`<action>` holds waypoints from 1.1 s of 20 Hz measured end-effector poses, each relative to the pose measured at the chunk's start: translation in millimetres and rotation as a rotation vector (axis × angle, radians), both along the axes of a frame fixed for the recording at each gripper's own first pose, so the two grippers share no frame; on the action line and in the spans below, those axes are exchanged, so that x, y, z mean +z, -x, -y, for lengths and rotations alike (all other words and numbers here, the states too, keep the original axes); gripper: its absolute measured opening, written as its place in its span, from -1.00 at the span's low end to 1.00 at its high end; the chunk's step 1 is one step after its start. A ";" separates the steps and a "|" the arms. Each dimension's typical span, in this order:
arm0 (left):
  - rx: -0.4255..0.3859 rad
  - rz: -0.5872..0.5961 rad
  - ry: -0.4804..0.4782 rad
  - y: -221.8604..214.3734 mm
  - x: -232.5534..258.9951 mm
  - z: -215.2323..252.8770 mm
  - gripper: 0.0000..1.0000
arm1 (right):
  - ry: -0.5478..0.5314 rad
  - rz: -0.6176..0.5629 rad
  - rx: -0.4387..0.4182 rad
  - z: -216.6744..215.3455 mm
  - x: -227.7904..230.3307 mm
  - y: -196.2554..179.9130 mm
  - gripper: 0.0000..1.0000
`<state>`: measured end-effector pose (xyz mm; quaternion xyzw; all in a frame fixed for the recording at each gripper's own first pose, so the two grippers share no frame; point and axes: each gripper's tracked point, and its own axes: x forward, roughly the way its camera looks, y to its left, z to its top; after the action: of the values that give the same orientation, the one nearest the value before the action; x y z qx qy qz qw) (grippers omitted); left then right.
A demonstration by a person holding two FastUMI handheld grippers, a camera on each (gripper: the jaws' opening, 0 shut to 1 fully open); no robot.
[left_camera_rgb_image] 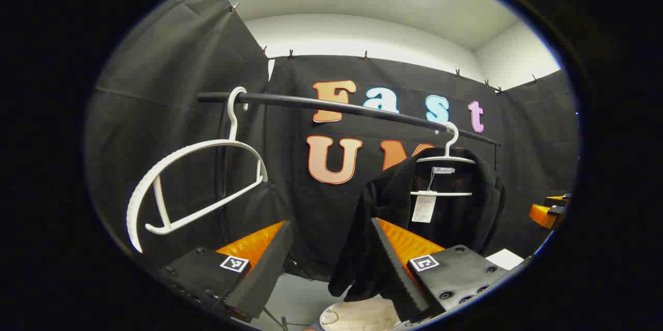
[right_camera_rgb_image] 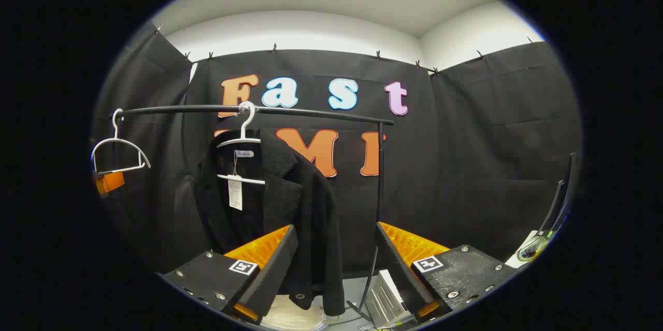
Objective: Grasp the clothes on the hanger with both hands and then place them into the laundry hamper below.
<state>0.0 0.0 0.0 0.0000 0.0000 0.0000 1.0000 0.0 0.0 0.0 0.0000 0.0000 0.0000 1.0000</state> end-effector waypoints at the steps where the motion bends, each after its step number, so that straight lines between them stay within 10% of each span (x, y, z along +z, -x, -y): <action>1: -0.003 -0.001 -0.005 -0.6 -0.4 1.0 0.93 | -0.002 -0.001 -0.001 0.4 0.0 0.2 0.87; 22: 0.003 -0.029 -0.035 -4.4 -13.7 -5.5 0.86 | -0.028 -0.034 0.035 -19.0 -13.4 -8.4 0.87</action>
<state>4.4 5.5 -13.7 0.0174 0.0145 0.0017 0.9997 8.4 19.0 -13.4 0.0140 0.0171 0.0176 0.9996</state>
